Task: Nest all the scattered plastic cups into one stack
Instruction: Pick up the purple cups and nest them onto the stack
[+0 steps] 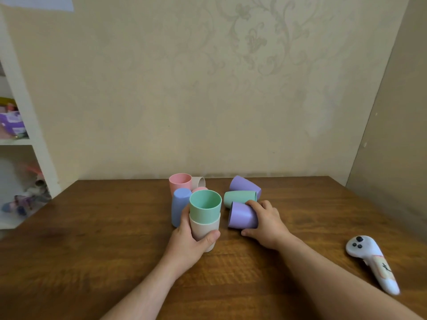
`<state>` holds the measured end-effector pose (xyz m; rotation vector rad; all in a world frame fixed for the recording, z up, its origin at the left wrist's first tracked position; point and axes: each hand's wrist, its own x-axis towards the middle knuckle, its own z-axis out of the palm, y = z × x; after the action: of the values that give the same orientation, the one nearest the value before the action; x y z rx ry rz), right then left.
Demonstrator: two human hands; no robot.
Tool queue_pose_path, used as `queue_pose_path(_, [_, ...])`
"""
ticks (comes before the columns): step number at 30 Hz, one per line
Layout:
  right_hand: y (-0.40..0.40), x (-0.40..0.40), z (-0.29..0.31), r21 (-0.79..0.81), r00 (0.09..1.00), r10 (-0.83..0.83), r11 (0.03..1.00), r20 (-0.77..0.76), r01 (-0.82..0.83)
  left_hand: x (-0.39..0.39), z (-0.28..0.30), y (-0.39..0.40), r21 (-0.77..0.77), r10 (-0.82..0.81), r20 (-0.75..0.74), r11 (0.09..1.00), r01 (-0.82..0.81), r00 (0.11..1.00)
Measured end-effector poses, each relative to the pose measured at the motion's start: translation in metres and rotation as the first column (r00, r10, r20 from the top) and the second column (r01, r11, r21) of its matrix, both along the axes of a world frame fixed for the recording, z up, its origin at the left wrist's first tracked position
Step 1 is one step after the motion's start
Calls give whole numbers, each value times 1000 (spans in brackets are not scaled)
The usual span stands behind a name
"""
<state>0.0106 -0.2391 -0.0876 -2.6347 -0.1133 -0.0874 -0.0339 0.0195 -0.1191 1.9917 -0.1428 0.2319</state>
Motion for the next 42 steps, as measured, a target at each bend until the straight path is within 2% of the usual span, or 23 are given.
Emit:
queue_pose_path(10, [-11,2,-6,99,999,-4,995,37,1,-1,1,0,-19,-11,-11,1000,10,1000])
queue_pose_path(14, [-20,-9,-13,246,994,-80,968,75,60,-1,-1,-2,-31,29,0,999,-29,1000])
queue_pose_path(19, [-30,-21,-24,540,985,-174,830,11,141,1,8,-9,-16,81,11,997,-81,997])
queue_pose_path(22, [-33,-20,-27,611,979,-205,773,-11,169,2,13,-24,-12,34,3,999,-34,999])
queue_pose_path(25, [-31,-18,-20,654,978,-202,734,-49,185,-1,8,-47,-82,-28,12,996,28,1000])
queue_pose_path(27, [-28,-18,-5,715,969,-243,670,-44,200,-1,3,-59,-131,-45,32,990,49,998])
queue_pose_path(30, [-21,-18,32,829,952,-293,552,90,92,0,1,-68,-165,-61,50,984,68,997])
queue_pose_path(32, [-12,-20,63,887,946,-271,460,179,-36,3,0,-70,-177,-67,56,981,76,996])
queue_pose_path(34, [-1,-26,91,901,948,-220,418,228,-120,5,1,-72,-190,-80,49,978,88,996])
queue_pose_path(35, [4,-28,100,886,952,-179,438,250,-150,6,2,-73,-201,-89,43,975,96,995])
queue_pose_path(37, [14,-32,108,818,961,-71,544,266,-186,8,5,-74,-223,-116,31,968,120,993])
queue_pose_path(40, [27,-31,94,699,979,63,692,192,-182,12,8,-77,-242,-160,20,957,160,987])
queue_pose_path(42, [32,-27,75,683,987,96,713,127,-158,15,6,-79,-257,-148,25,955,150,989])
